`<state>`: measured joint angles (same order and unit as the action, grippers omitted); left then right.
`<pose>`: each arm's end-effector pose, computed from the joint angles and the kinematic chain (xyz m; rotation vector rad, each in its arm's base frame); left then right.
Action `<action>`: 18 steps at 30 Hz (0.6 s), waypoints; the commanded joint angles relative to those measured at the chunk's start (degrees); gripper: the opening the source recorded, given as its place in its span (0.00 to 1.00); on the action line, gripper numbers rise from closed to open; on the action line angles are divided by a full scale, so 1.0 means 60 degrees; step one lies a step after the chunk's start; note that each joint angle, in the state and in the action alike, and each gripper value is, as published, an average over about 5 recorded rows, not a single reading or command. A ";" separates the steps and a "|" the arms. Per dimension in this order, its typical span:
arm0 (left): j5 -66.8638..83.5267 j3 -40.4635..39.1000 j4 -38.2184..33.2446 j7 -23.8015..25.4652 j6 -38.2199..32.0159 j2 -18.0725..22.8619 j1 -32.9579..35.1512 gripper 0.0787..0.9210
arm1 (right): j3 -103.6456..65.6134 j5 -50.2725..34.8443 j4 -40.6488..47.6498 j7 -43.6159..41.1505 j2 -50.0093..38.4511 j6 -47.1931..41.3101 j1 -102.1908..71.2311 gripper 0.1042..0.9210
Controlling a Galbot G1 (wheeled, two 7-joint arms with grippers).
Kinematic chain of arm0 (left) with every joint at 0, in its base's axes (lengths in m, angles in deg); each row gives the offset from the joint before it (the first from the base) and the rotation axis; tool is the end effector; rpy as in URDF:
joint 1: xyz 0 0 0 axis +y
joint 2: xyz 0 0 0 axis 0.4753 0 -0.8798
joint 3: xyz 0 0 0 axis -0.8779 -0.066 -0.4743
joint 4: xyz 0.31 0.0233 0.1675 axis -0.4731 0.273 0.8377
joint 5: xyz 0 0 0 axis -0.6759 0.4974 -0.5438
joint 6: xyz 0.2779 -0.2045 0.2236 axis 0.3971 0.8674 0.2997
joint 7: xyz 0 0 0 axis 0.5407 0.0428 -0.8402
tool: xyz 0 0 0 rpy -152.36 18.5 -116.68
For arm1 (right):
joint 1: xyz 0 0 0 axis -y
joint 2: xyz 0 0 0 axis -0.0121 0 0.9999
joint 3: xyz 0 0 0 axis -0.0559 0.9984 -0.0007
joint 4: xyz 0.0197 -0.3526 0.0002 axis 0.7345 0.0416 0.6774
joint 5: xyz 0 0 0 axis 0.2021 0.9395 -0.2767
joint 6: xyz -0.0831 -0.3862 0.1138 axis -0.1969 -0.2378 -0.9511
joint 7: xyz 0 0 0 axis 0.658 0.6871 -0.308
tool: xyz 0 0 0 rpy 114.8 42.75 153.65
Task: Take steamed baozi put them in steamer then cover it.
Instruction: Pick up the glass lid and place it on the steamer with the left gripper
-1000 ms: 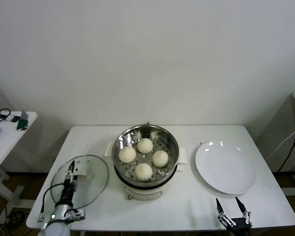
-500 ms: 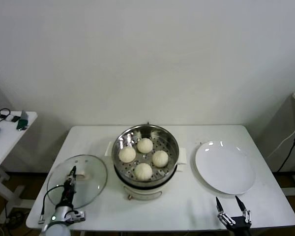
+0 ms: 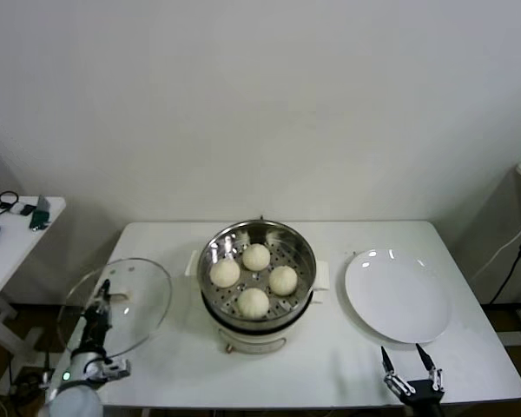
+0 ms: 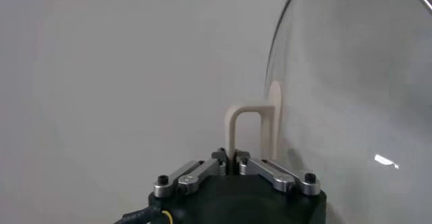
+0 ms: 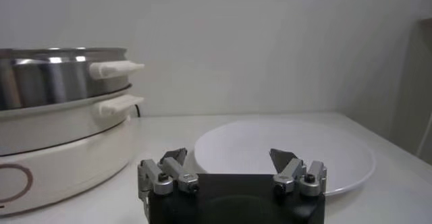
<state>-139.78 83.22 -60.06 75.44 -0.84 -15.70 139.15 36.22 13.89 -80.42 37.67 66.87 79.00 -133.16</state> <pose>0.2800 0.1666 -0.4021 0.2238 -2.0940 -2.1074 0.1360 -0.1278 -0.4429 0.1204 -2.9745 -0.0607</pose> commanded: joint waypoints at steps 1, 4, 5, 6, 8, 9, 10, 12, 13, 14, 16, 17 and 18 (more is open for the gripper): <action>0.2599 0.0083 -0.3800 0.2393 0.2324 -0.2073 0.0344 0.08 | -0.0024 0.0366 -0.0125 0.0242 0.0015 -0.0386 0.0010 0.88; 0.2696 -0.0237 -0.4429 0.2792 0.3045 -0.2437 0.0189 0.08 | -0.0019 0.0386 -0.0205 0.0299 0.0044 -0.0428 -0.0003 0.88; 0.2704 -0.0422 -0.4589 0.2897 0.3258 -0.2502 0.0098 0.08 | -0.0011 0.0422 -0.0217 0.0314 0.0064 -0.0434 -0.0004 0.88; 0.2695 -0.0610 -0.4724 0.2998 0.3439 -0.2536 0.0009 0.08 | -0.0004 0.0487 -0.0216 0.0331 0.0088 -0.0438 0.0000 0.88; 0.2677 -0.1173 -0.4975 0.3231 0.3853 -0.2559 -0.0238 0.08 | 0.0006 0.0688 -0.0178 0.0360 0.0161 -0.0416 0.0031 0.88; 0.2648 -0.1485 -0.5080 0.3335 0.4047 -0.2557 -0.0381 0.08 | 0.0009 0.0782 -0.0149 0.0374 0.0195 -0.0402 0.0053 0.88; 0.2561 -0.1841 -0.5158 0.3424 0.4235 -0.2532 -0.0562 0.08 | 0.0014 0.0853 -0.0116 0.0385 0.0230 -0.0386 0.0084 0.88; 0.2249 -0.2605 -0.5254 0.3535 0.4575 -0.2417 -0.0998 0.08 | 0.0036 0.0907 -0.0039 0.0401 0.0290 -0.0335 0.0167 0.88; 0.2010 -0.2960 -0.5277 0.3574 0.4692 -0.2322 -0.1229 0.08 | 0.0052 0.0911 -0.0002 0.0407 0.0315 -0.0311 0.0212 0.88; 0.1764 -0.3324 -0.5277 0.3628 0.4821 -0.2201 -0.1461 0.08 | 0.0070 0.0912 0.0033 0.0414 0.0337 -0.0286 0.0258 0.88; 0.1251 -0.4029 -0.5269 0.3789 0.5130 -0.1928 -0.1874 0.08 | 0.0116 0.0912 0.0096 0.0428 0.0366 -0.0226 0.0340 0.88; 0.0984 -0.4374 -0.5259 0.3903 0.5298 -0.1772 -0.2076 0.08 | 0.0142 0.0910 0.0131 0.0433 0.0381 -0.0191 0.0380 0.88; 0.0719 -0.4716 -0.5247 0.4049 0.5456 -0.1618 -0.2266 0.08 | 0.0167 0.0907 0.0167 0.0441 0.0396 -0.0157 0.0415 0.88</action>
<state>-129.02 72.56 -84.50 92.58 20.19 -26.78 134.77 36.83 17.73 -80.27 39.87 68.59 77.58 -131.82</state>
